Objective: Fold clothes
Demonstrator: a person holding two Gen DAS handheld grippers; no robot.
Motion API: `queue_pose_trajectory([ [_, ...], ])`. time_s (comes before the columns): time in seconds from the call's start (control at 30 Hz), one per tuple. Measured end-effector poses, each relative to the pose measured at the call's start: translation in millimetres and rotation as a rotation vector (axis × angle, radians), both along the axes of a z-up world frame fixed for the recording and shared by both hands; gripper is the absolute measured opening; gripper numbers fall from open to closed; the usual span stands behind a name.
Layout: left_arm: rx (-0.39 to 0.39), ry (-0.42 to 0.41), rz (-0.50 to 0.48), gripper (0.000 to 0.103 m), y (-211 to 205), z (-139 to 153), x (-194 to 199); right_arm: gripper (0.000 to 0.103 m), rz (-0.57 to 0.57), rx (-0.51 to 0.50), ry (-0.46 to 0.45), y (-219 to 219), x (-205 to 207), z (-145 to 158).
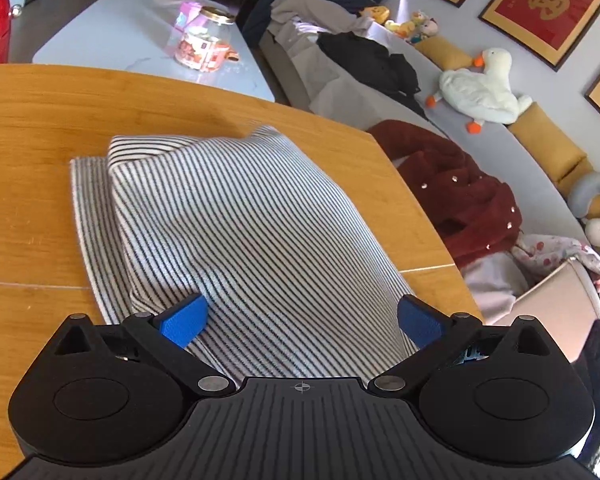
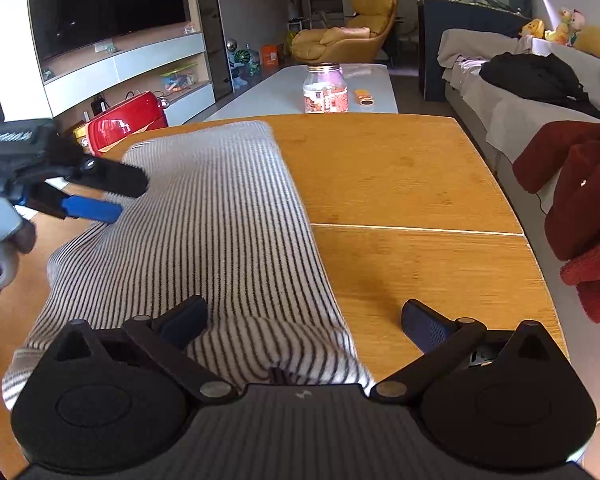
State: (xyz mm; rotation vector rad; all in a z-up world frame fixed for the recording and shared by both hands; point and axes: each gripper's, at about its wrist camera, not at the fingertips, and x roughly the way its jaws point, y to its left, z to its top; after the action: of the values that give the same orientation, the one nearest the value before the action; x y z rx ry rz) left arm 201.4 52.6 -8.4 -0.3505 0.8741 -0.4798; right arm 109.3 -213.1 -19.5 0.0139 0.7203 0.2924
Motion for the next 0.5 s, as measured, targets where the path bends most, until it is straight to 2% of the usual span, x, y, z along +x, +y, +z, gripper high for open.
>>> queue_pose_trajectory([
  [0.17, 0.001, -0.007, 0.014, 0.103, 2, 1, 10, 0.103, -0.032, 0.031, -0.001, 4, -4, -1],
  [0.27, 0.046, -0.027, 0.022, 0.103, -2, 5, 1, 0.103, -0.024, 0.057, -0.001, -1, -5, 0],
  [0.37, 0.111, -0.07, 0.021, 0.103, -6, 14, -19, 0.103, -0.01, 0.062, 0.003, -4, -4, 0],
  [0.47, 0.136, -0.089, 0.009, 0.103, -4, 21, -41, 0.103, 0.016, 0.068, 0.016, -6, -2, 3],
  [0.5, 0.138, -0.085, 0.01, 0.103, -1, 22, -47, 0.103, 0.003, 0.079, -0.007, -9, -3, 8],
])
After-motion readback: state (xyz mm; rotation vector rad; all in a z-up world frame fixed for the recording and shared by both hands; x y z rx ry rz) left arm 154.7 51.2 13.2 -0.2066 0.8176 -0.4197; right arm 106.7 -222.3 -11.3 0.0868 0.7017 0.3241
